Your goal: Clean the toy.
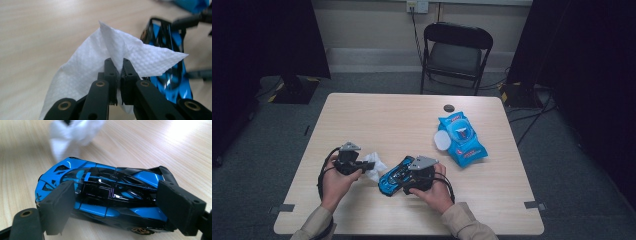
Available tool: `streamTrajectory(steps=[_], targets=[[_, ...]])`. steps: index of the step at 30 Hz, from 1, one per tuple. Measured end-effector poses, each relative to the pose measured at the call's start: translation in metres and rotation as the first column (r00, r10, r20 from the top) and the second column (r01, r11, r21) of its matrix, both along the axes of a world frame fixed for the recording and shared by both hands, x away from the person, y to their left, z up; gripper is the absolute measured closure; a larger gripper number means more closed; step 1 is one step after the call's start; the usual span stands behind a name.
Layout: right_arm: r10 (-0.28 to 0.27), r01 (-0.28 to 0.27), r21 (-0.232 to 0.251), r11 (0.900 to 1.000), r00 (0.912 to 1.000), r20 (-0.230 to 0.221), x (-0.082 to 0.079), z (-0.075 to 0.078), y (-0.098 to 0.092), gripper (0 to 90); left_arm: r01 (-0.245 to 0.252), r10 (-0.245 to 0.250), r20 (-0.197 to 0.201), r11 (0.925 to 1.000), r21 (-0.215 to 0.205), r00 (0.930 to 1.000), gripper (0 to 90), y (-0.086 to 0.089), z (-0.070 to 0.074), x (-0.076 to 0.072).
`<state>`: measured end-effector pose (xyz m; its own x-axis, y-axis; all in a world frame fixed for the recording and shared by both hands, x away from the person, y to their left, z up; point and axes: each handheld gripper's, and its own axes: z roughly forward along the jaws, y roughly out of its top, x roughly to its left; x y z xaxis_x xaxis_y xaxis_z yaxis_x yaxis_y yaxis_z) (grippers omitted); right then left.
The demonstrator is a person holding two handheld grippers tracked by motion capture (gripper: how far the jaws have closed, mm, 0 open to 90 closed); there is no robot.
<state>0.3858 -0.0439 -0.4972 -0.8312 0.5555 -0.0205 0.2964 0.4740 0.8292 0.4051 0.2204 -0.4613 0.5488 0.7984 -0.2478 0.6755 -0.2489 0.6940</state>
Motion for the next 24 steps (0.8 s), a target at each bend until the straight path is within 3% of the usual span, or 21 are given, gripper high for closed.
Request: streamTrajectory(steps=[7, 13, 20, 22, 24], targets=[[0.003, -0.003, 0.005, 1.000, 1.0000, 0.000, 0.000, 0.000, -0.001, 16.0, -0.017, 0.017, -0.020, 0.9995, -0.027, 0.9997, 85.4, -0.034, -0.011, 0.034], [0.008, -0.008, 0.009, 1.000, 1.0000, 0.002, 0.000, -0.001, -0.001, 16.0, -0.015, 0.015, -0.035, 0.9999, -0.002, 0.9993, 85.2, -0.055, -0.020, 0.052], [0.010, -0.010, 0.010, 1.000, 0.9999, 0.002, 0.001, -0.001, -0.002, 16.0, 0.015, -0.015, -0.040, 0.9998, 0.010, 0.9991, 85.0, -0.073, -0.027, 0.060], [0.012, -0.012, 0.012, 1.000, 0.9999, 0.002, 0.001, -0.001, -0.002, 16.1, 0.025, -0.024, -0.060, 0.9994, 0.022, 0.9979, 85.0, -0.077, -0.029, 0.061], [0.012, -0.012, 0.012, 1.000, 0.9999, 0.003, 0.001, -0.001, -0.002, 16.1, 0.042, -0.042, -0.074, 0.9991, -0.006, 0.9964, 85.0, -0.080, -0.031, 0.062]])
